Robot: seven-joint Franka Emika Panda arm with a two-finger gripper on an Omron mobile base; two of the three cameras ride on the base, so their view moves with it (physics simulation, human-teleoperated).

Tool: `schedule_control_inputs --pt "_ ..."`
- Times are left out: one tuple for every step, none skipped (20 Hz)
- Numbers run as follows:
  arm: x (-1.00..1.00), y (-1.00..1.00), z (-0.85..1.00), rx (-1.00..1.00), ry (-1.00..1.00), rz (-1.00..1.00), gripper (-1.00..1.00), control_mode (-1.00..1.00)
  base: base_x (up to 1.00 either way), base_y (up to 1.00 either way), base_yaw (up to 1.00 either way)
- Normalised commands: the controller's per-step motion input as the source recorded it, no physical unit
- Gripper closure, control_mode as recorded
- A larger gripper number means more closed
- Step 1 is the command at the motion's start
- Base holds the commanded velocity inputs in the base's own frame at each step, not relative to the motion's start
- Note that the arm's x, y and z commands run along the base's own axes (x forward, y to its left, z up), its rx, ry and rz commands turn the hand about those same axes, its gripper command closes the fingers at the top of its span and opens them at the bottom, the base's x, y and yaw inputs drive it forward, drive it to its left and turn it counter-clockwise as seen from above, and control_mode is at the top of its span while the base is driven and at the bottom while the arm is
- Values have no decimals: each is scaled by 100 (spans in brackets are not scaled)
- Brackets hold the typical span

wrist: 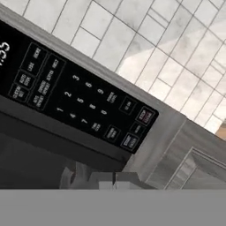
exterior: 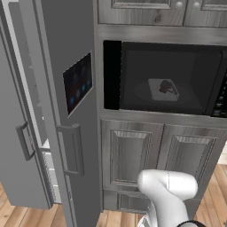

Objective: Place the tupperware containing the shrimp and garlic meal in the microwave. Close the microwave door and press the start button to reheat the meal.

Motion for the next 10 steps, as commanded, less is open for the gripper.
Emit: schedule_control_inputs --pt "0 0 -15 39 10 0 100 -100 0 0 0" --pt "0 0 -14 39 13 1 100 -100 0 0 0" --pt "0 0 -13 37 14 1 100 -100 0 0 0" --pt "0 0 -9 37 13 1 100 -100 0 0 0" --pt "0 0 -9 34 13 0 100 -100 0 0 0" --pt "0 0 -11 31 13 0 100 -100 0 0 0" --pt "0 0 -12 29 13 0 100 -100 0 0 0" --pt "0 4 -14 26 12 0 100 -100 0 0 0" --pt "0 9 -13 23 12 0 100 -100 0 0 0" --pt "0 13 -10 22 9 0 100 -100 0 0 0"
